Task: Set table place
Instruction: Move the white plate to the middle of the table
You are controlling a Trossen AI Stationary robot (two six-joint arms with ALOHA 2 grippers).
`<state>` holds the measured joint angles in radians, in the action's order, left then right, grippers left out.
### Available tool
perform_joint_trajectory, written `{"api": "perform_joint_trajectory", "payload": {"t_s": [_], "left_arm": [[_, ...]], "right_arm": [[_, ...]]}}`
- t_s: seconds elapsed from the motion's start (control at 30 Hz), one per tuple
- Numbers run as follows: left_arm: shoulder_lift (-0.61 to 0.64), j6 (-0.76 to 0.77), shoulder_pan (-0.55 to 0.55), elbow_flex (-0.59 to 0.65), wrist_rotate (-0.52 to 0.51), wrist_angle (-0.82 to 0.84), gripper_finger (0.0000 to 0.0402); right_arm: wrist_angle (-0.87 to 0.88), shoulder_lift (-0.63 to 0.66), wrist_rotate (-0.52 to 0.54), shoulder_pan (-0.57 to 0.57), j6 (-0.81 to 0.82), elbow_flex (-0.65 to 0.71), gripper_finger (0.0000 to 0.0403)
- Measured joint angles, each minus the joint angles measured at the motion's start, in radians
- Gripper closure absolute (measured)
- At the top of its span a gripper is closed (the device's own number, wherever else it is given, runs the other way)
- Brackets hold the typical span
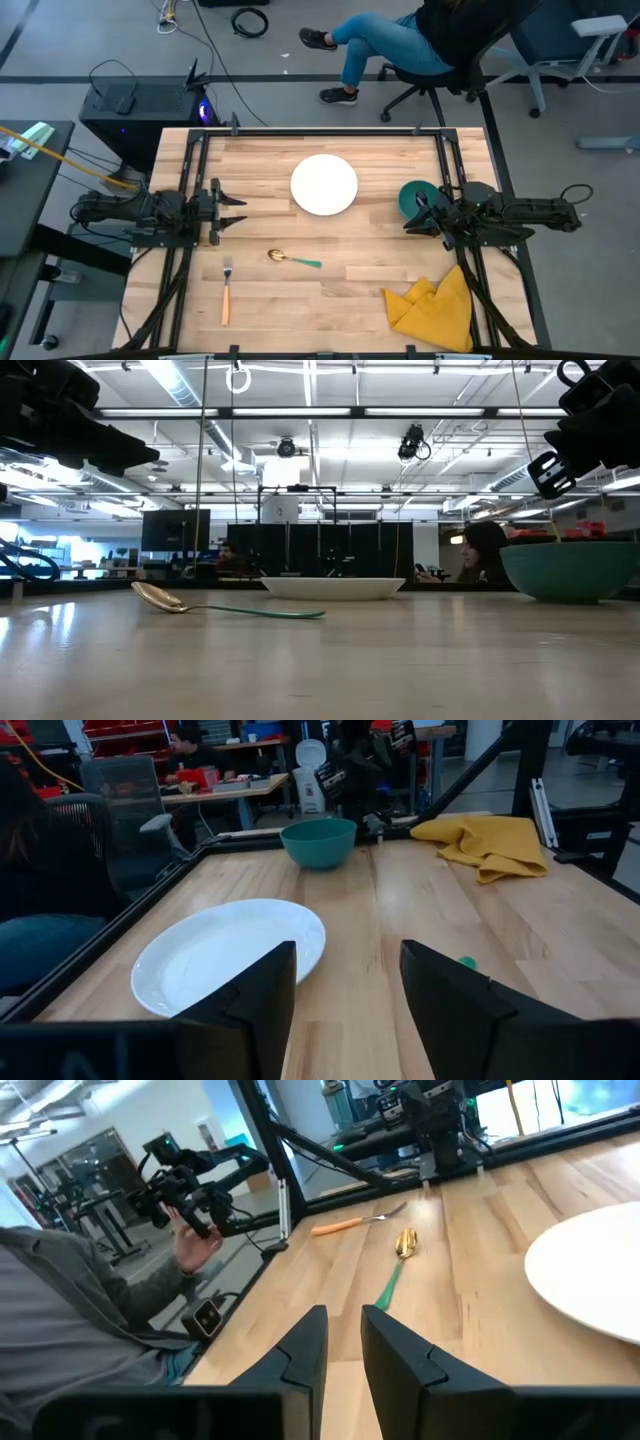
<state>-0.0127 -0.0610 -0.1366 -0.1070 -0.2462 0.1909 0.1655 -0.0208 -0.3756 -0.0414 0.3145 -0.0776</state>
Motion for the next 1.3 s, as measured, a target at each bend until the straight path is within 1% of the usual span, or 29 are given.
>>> {"api": "perform_joint_trajectory", "payload": {"t_s": [0.13, 0.3, 0.4, 0.53, 0.63, 0.77, 0.97, 1.1, 1.23, 1.3], "left_arm": [[0.0, -0.002, 0.0, 0.0, 0.0, 0.0, 0.0212], [0.0, -0.003, 0.0, 0.0, 0.0, -0.007, 0.0212], [0.0, -0.003, 0.0, 0.0, 0.0, -0.013, 0.0212], [0.0, 0.024, 0.0, 0.0, 0.0, -0.055, 0.0212], [0.0, 0.03, 0.0, -0.001, 0.0, -0.107, 0.0212], [0.0, 0.031, 0.0, -0.001, 0.0, -0.146, 0.0212], [0.0, 0.031, 0.0, -0.001, 0.0, -0.143, 0.0212], [0.0, 0.034, 0.0, -0.001, 0.0, -0.143, 0.0212], [0.0, 0.081, 0.0, -0.001, 0.0, -0.143, 0.0212], [0.0, 0.101, 0.0, -0.001, 0.0, -0.143, 0.0214]], "right_arm": [[0.0, 0.0, 0.0, 0.0, -0.029, 0.0, 0.0331], [0.0, 0.0, 0.0, 0.0, -0.024, 0.0, 0.0331], [-0.002, 0.0, 0.0, 0.0, -0.078, 0.0, 0.0331], [-0.027, 0.0, 0.001, 0.0, -0.133, 0.0, 0.0331], [-0.058, 0.0, 0.005, 0.0, -0.12, 0.0, 0.0331], [-0.168, 0.0, 0.052, 0.0, -0.102, 0.0, 0.0331], [-0.41, 0.0, 0.055, 0.0, -0.01, -0.001, 0.0331], [-0.591, 0.0, 0.09, 0.0, -0.045, -0.001, 0.0331], [-0.755, 0.0, 0.091, 0.0, -0.114, -0.001, 0.0331], [-0.832, 0.0, 0.124, 0.0, -0.161, -0.001, 0.0331]]}}
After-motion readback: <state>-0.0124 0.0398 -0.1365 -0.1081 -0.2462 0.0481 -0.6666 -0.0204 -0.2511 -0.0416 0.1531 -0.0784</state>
